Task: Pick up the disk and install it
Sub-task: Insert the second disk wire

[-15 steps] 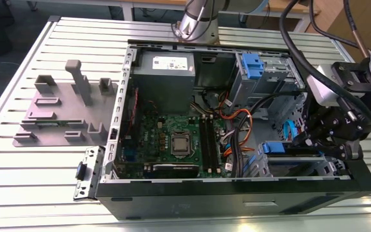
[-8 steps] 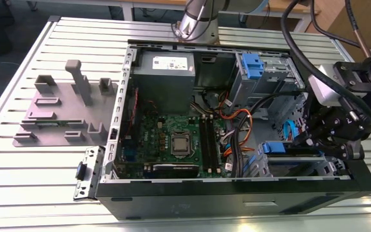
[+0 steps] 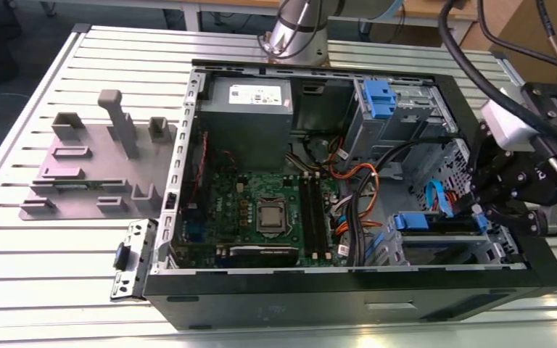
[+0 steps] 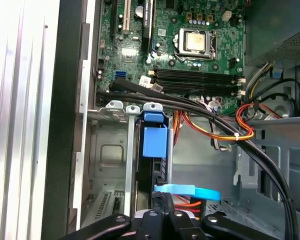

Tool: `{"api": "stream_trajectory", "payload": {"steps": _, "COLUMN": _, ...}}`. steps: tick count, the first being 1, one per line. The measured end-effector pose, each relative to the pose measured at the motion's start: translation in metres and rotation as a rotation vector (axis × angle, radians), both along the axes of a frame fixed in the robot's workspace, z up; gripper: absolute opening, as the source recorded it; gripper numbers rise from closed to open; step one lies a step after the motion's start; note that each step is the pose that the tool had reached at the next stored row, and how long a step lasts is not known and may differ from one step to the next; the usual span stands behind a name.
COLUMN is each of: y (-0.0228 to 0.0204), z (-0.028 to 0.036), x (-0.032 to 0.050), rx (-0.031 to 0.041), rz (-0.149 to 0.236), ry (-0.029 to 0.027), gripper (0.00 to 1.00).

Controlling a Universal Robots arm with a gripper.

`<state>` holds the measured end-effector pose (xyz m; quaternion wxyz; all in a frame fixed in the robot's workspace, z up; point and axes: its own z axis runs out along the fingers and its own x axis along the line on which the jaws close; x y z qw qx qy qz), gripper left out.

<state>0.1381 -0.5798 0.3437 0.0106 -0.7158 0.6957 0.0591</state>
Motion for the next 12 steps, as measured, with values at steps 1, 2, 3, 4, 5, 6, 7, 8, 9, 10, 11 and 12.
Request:
{"api": "stream_trajectory", "payload": {"steps": 1, "y": 0.0000, "z": 0.0023, "x": 0.0004, "rx": 0.0002, "rz": 0.000, "ry": 0.0002, "gripper": 0.10}}
{"api": "stream_trajectory", "payload": {"steps": 2, "y": 0.0000, "z": 0.0051, "x": 0.0007, "rx": 0.0002, "rz": 0.000, "ry": 0.0003, "gripper": 0.10}}
{"api": "stream_trajectory", "payload": {"steps": 3, "y": 0.0000, "z": 0.0086, "x": 0.0008, "rx": 0.0003, "rz": 0.000, "ry": 0.0004, "gripper": 0.10}}
{"api": "stream_trajectory", "payload": {"steps": 4, "y": -0.0001, "z": 0.0121, "x": 0.0008, "rx": 0.0002, "rz": 0.000, "ry": 0.0004, "gripper": 0.10}}
{"api": "stream_trajectory", "payload": {"steps": 5, "y": -0.0001, "z": 0.0156, "x": 0.0009, "rx": 0.0001, "rz": 0.000, "ry": 0.0004, "gripper": 0.10}}
{"api": "stream_trajectory", "payload": {"steps": 6, "y": -0.0001, "z": 0.0187, "x": 0.0010, "rx": 0.0001, "rz": 0.000, "ry": 0.0004, "gripper": 0.10}}
{"api": "stream_trajectory", "payload": {"steps": 7, "y": 0.0000, "z": 0.0216, "x": 0.0010, "rx": 0.0001, "rz": 0.000, "ry": 0.0004, "gripper": 0.10}}
{"api": "stream_trajectory", "payload": {"steps": 8, "y": 0.0000, "z": 0.0241, "x": 0.0010, "rx": 0.0003, "rz": 0.000, "ry": 0.0004, "gripper": 0.10}}
{"api": "stream_trajectory", "payload": {"steps": 9, "y": 0.0000, "z": 0.0260, "x": 0.0010, "rx": 0.0004, "rz": 0.000, "ry": 0.0004, "gripper": 0.10}}
{"api": "stream_trajectory", "payload": {"steps": 10, "y": 0.0000, "z": 0.0272, "x": 0.0010, "rx": 0.0004, "rz": 0.000, "ry": 0.0004, "gripper": 0.10}}
{"api": "stream_trajectory", "payload": {"steps": 11, "y": -0.0001, "z": 0.0274, "x": 0.0010, "rx": 0.0016, "rz": 0.000, "ry": 0.0004, "gripper": 0.10}}
{"api": "stream_trajectory", "payload": {"steps": 12, "y": 0.0000, "z": 0.0273, "x": 0.0010, "rx": 0.0017, "rz": 0.000, "ry": 0.0004, "gripper": 0.10}}
